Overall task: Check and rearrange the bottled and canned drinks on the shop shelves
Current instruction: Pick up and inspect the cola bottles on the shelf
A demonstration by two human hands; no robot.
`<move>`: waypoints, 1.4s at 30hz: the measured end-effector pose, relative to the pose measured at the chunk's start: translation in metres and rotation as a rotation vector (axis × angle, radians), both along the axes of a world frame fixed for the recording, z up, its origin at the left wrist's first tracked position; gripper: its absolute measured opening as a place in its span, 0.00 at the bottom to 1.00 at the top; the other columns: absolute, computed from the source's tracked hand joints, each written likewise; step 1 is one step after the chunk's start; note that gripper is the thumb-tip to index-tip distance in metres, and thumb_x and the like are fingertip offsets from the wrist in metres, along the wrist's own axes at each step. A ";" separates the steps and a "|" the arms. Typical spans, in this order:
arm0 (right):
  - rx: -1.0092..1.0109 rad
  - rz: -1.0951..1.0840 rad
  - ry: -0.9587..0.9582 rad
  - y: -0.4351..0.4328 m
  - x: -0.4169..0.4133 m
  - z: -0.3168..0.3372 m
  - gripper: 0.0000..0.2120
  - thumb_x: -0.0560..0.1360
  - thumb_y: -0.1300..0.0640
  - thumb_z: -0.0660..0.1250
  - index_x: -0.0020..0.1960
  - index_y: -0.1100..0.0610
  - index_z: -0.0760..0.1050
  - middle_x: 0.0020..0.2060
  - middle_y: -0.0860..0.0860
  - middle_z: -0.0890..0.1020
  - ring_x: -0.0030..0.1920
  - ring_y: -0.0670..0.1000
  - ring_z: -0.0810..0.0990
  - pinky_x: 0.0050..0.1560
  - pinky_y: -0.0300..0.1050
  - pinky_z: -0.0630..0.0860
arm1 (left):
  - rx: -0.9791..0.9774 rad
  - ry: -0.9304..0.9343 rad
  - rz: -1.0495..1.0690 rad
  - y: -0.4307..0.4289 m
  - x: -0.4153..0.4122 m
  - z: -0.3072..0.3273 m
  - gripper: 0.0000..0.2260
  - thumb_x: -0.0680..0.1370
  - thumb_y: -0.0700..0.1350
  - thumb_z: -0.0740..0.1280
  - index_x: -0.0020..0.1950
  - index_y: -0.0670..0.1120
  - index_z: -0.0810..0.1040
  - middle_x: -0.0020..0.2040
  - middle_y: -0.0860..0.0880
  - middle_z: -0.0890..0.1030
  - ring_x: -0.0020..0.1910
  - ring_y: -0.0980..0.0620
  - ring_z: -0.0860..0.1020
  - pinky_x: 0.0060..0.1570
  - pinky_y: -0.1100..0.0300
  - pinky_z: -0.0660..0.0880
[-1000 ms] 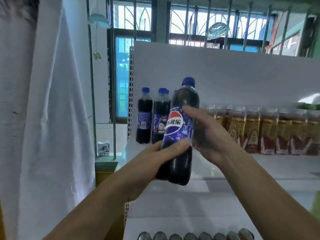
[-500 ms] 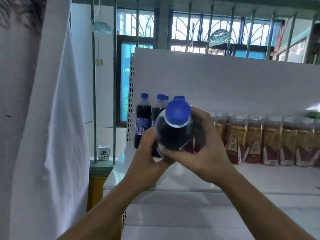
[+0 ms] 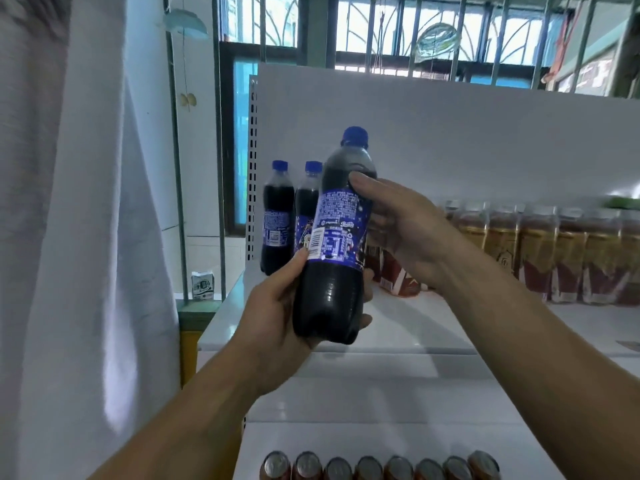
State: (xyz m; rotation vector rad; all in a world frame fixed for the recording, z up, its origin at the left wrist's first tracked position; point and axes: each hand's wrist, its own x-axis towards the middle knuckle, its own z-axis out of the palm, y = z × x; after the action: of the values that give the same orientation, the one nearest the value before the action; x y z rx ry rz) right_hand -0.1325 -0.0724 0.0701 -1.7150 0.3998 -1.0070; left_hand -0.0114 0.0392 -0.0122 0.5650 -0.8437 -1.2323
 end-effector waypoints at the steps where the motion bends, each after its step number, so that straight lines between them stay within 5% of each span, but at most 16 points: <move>1: 0.004 -0.009 -0.011 0.000 0.001 -0.003 0.20 0.72 0.45 0.72 0.59 0.52 0.79 0.41 0.44 0.86 0.42 0.44 0.85 0.40 0.37 0.79 | 0.014 -0.034 -0.004 0.000 0.001 -0.001 0.27 0.72 0.55 0.63 0.68 0.45 0.74 0.59 0.36 0.82 0.52 0.37 0.84 0.48 0.42 0.82; 5: -0.007 -0.039 -0.071 0.000 0.007 -0.011 0.30 0.63 0.41 0.72 0.61 0.54 0.79 0.39 0.41 0.86 0.37 0.39 0.84 0.33 0.32 0.77 | -0.018 -0.234 0.077 -0.001 0.004 -0.004 0.26 0.71 0.56 0.71 0.67 0.50 0.74 0.57 0.41 0.84 0.54 0.39 0.84 0.47 0.45 0.83; 10: -0.021 -0.022 -0.154 -0.001 0.012 -0.015 0.30 0.66 0.42 0.71 0.63 0.56 0.77 0.43 0.44 0.86 0.41 0.42 0.85 0.37 0.35 0.78 | -0.089 -0.416 0.268 -0.001 0.008 -0.008 0.22 0.69 0.53 0.69 0.63 0.61 0.73 0.62 0.49 0.80 0.61 0.41 0.80 0.54 0.43 0.81; 17: -0.050 -0.010 -0.185 -0.005 0.019 -0.021 0.29 0.69 0.45 0.70 0.67 0.57 0.75 0.50 0.48 0.84 0.49 0.48 0.84 0.48 0.44 0.78 | -0.086 -0.306 0.232 0.001 0.014 -0.015 0.22 0.70 0.54 0.71 0.64 0.60 0.74 0.62 0.47 0.81 0.62 0.40 0.79 0.61 0.38 0.76; 22: -0.021 0.006 -0.209 -0.003 0.015 -0.029 0.21 0.71 0.47 0.68 0.61 0.54 0.78 0.47 0.48 0.85 0.50 0.50 0.82 0.55 0.52 0.77 | -0.129 -0.484 0.201 -0.003 0.015 -0.022 0.36 0.68 0.54 0.71 0.75 0.58 0.65 0.67 0.47 0.77 0.65 0.42 0.77 0.64 0.38 0.74; 25: -0.006 -0.019 -0.217 0.000 0.004 -0.036 0.20 0.72 0.47 0.68 0.61 0.54 0.78 0.47 0.48 0.84 0.50 0.51 0.82 0.57 0.53 0.77 | -0.150 -0.528 0.220 -0.008 0.006 -0.030 0.31 0.71 0.52 0.71 0.73 0.61 0.66 0.66 0.51 0.78 0.64 0.44 0.78 0.62 0.40 0.76; 33: 0.000 -0.114 -0.241 0.000 -0.058 -0.053 0.40 0.63 0.40 0.79 0.68 0.59 0.75 0.55 0.54 0.83 0.55 0.57 0.80 0.61 0.62 0.73 | -0.142 -0.503 0.093 -0.018 -0.047 -0.038 0.27 0.74 0.51 0.63 0.74 0.58 0.66 0.67 0.50 0.77 0.65 0.44 0.77 0.65 0.41 0.74; 38: -0.017 -0.168 -0.263 -0.001 -0.121 -0.057 0.39 0.64 0.40 0.78 0.68 0.61 0.75 0.55 0.55 0.82 0.55 0.57 0.80 0.67 0.69 0.70 | -0.132 -0.481 -0.005 -0.029 -0.101 -0.038 0.30 0.72 0.49 0.63 0.74 0.56 0.65 0.68 0.48 0.77 0.66 0.43 0.77 0.65 0.42 0.74; 42: -0.001 -0.275 -0.275 0.000 -0.199 -0.058 0.44 0.60 0.37 0.80 0.68 0.62 0.75 0.53 0.54 0.83 0.53 0.56 0.81 0.59 0.61 0.74 | -0.155 -0.481 -0.111 -0.043 -0.173 -0.040 0.34 0.68 0.46 0.66 0.74 0.54 0.65 0.68 0.48 0.77 0.67 0.43 0.76 0.66 0.43 0.74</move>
State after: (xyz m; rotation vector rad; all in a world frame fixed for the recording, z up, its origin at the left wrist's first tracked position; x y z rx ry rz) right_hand -0.3315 -0.0725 0.0121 -1.5209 0.4631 -1.4223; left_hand -0.1844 -0.0039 -0.0520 0.7087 -1.3781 -1.1328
